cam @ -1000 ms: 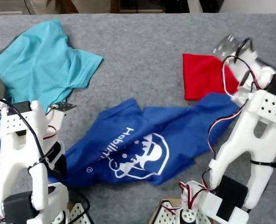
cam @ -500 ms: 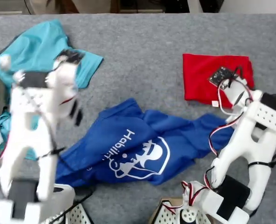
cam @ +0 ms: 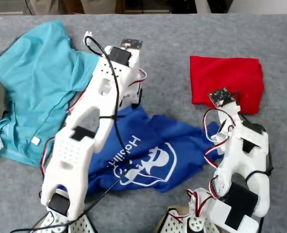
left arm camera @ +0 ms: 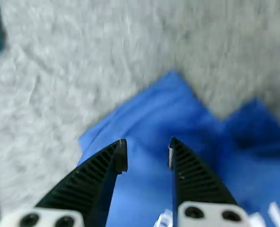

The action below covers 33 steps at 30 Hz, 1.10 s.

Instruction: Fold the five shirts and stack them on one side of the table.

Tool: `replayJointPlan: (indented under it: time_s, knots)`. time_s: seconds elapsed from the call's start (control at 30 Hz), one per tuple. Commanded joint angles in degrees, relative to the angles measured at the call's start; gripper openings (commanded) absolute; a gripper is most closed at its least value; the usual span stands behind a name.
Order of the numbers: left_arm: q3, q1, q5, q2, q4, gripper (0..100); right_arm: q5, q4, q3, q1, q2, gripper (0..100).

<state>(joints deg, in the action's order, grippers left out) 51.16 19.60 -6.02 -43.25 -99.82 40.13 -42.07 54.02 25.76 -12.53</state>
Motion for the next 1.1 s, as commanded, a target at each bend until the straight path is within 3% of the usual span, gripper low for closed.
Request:
replayJointPlan:
  time_s: [0.0, 0.3, 0.67, 0.8, 1.07]
  knots:
    - [14.68, 0.62, -7.21, -5.67, -0.70, 15, -2.37, 1.49, 0.31, -0.57, -1.54, 0.2]
    - [24.26, 2.99, -17.76, -16.31, -0.79, 15, -2.46, 2.20, 0.31, -0.92, -1.01, 0.2]
    - [21.54, 5.27, -20.13, -18.42, 0.35, 15, -2.37, 2.20, 0.13, -0.92, -0.48, 0.2]
    - [21.54, 3.78, -20.31, -21.49, 0.88, 15, -2.46, 2.20, 0.13, -0.92, -0.48, 0.2]
    - [21.71, -1.41, -28.75, -25.10, 2.02, 15, -2.46, 2.20, 0.13, -0.92, -0.48, 0.2]
